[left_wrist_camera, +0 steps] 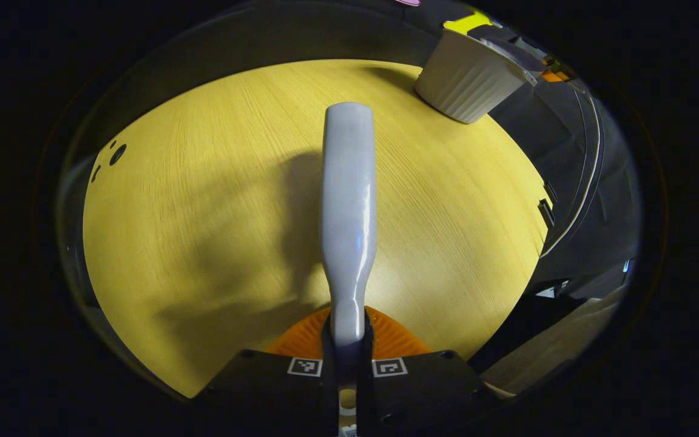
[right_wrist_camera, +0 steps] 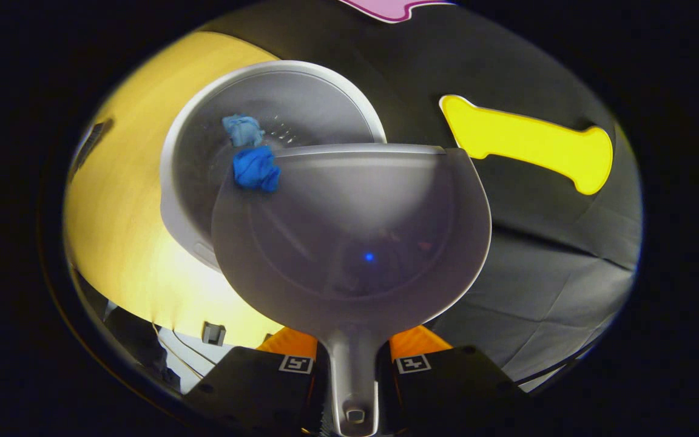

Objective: Pick up the small broom and dustpan from the desktop, sweep the trash into the dustpan with the broom, and then empty the trash into the garbage bin.

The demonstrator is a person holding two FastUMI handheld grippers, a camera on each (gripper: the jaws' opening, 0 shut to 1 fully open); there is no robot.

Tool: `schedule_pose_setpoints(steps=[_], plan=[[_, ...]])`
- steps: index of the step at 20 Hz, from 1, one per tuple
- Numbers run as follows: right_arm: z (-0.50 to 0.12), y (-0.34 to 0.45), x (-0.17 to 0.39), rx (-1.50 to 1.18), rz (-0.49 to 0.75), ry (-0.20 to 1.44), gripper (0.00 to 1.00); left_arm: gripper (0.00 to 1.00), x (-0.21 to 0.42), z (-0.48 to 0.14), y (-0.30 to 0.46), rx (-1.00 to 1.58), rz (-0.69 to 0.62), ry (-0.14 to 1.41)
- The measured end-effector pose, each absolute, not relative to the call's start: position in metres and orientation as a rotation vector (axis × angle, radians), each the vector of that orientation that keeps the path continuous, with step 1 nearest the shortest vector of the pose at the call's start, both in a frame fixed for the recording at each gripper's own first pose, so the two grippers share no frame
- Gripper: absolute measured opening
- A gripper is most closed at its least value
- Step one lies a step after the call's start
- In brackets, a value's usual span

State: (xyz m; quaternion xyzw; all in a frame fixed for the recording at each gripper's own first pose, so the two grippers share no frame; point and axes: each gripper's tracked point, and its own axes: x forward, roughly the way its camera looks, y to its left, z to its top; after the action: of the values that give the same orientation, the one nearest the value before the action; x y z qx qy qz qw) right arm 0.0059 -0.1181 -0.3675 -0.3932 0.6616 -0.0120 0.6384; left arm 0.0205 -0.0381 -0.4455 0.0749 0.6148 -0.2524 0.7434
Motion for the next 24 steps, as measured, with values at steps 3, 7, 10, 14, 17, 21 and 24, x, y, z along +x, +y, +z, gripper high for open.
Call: schedule_pose_setpoints(steps=[3, 7, 10, 14, 17, 21, 24], plan=[[-0.367, -0.116, 0.006, -0.91, -0.02, 1.5, 0.34, 0.16, 0.022, -0.446, -0.039, 0.165, -0.549, 1.345], [-0.365, -0.121, 0.012, -0.879, -0.067, 1.439, 0.34, 0.16, 0.021, -0.445, -0.04, 0.169, -0.537, 1.335], [-0.362, -0.126, 0.007, -0.726, -0.136, 1.373, 0.35, 0.16, 0.018, -0.444, -0.043, 0.167, -0.517, 1.33], [-0.354, -0.133, 0.0, -0.568, -0.214, 1.251, 0.34, 0.16, 0.017, -0.443, -0.049, 0.18, -0.482, 1.32], [-0.351, -0.127, -0.005, -0.42, -0.24, 1.156, 0.34, 0.16, 0.014, -0.442, -0.052, 0.188, -0.464, 1.323], [-0.346, -0.125, 0.005, -0.324, -0.217, 1.048, 0.35, 0.16, 0.017, -0.441, -0.053, 0.196, -0.451, 1.324], [-0.35, -0.121, 0.009, -0.259, -0.192, 0.974, 0.35, 0.16, 0.016, -0.441, -0.053, 0.198, -0.449, 1.319]])
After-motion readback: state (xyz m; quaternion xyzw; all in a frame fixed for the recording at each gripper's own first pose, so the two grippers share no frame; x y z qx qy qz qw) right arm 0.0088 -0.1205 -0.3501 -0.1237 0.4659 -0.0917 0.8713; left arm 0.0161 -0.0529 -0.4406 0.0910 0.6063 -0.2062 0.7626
